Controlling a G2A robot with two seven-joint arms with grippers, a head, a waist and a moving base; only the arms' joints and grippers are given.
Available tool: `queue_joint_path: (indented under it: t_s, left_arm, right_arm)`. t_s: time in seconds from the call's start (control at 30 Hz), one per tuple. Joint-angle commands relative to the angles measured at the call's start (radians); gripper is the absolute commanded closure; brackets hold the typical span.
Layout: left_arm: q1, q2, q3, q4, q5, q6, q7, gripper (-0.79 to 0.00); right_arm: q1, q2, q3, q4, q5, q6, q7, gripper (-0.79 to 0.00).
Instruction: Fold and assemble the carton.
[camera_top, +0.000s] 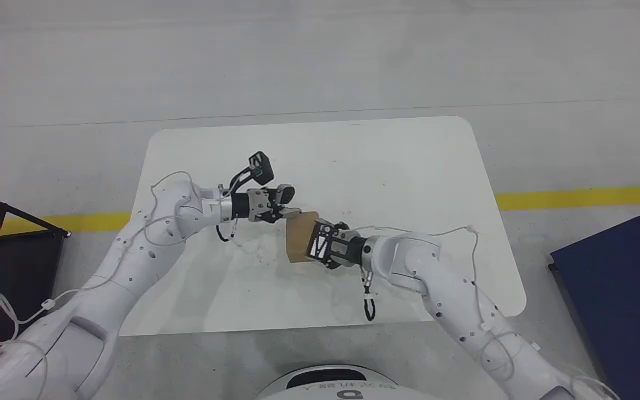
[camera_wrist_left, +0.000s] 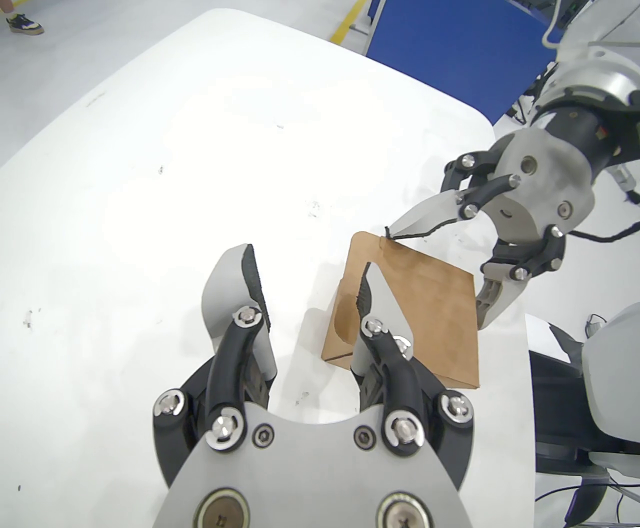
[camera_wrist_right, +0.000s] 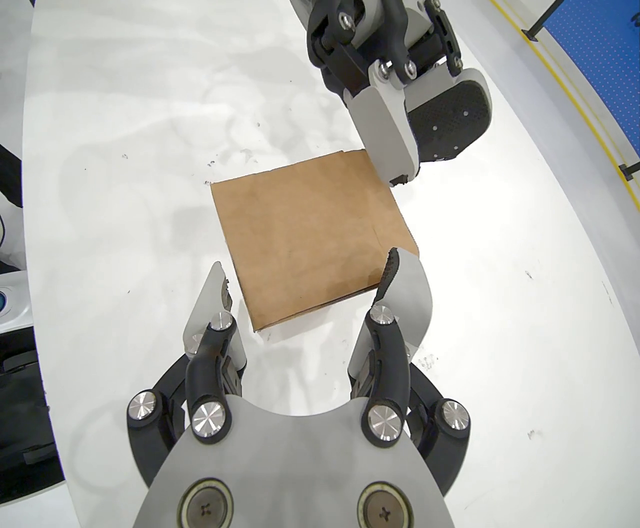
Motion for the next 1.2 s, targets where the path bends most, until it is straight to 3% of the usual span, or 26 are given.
queue_joint_path:
  t_s: [0.0,0.67,1.17]
  left_arm:
    - [0.001,-0.002,0.004,0.001,0.006,-0.005,-0.012,-0.406]
    - [-0.006,-0.020,-0.018,0.021,0.051,0.036,-0.016,-0.382]
    - [-0.017,-0.038,-0.003,0.046,0.056,-0.013,-0.047,-0.363]
  right_arm:
    - [0.005,0.000,-0.002,0.001,-0.001,0.000,0.001,-0.576]
    - [0.025,-0.007,-0.028,0.017,-0.009,0.011,0.009,-0.563]
    - [0.038,-0.009,-0.032,0.028,-0.019,0.026,0.011,-0.566]
